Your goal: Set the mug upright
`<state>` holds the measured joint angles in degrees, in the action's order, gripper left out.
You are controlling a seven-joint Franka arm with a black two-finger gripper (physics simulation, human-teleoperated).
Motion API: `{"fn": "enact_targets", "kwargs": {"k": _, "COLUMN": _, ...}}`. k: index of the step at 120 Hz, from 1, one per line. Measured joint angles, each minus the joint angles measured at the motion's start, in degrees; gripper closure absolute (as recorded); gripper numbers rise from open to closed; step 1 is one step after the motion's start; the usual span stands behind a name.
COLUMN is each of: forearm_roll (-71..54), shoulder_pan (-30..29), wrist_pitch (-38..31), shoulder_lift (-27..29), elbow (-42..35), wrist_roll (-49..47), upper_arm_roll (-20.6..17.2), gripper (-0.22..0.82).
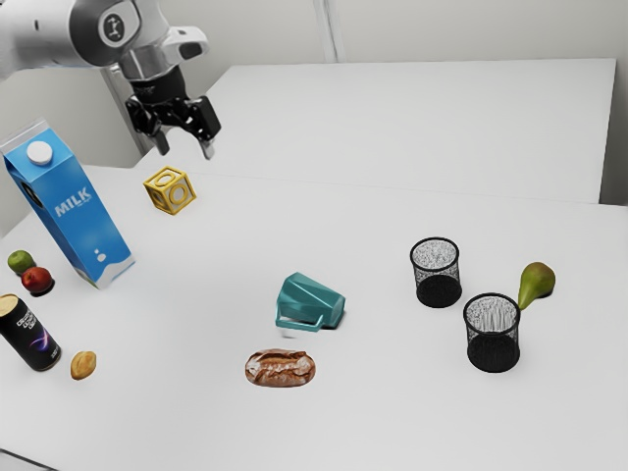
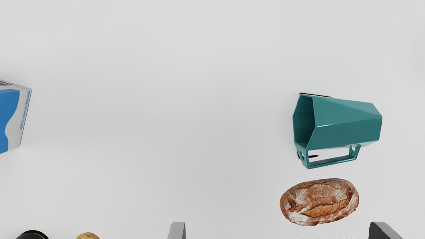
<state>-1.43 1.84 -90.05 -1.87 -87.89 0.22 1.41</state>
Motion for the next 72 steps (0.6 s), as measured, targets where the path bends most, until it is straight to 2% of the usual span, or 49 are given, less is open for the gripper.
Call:
{"fn": "enact_targets", "kwargs": {"k": 32, "forearm_roll": 1.0, "shoulder_pan": 0.1, "wrist_pitch": 1.2, "shoulder_lift": 0.8, "elbow": -1.8, "wrist_roll": 0.0, "upper_arm_roll": -0.1, "gripper": 0.00}}
{"fn": "enact_targets", "kwargs": {"k": 51, "forearm_roll": 7.0, "shoulder_pan": -0.7, "wrist_pitch": 0.8, "shoulder_lift": 1.6, "elbow": -7.0, "wrist_roll": 0.3, "upper_arm_roll": 0.0, "gripper": 0.00}}
{"fn": "enact_targets", "kwargs": {"k": 72, "forearm_roll": 13.5, "shoulder_pan": -1.6, "wrist_pitch": -4.2, "shoulder_lift": 1.0, "elbow": -13.1, "wrist_roll": 3.8, "upper_arm_roll": 0.1, "gripper": 0.00}}
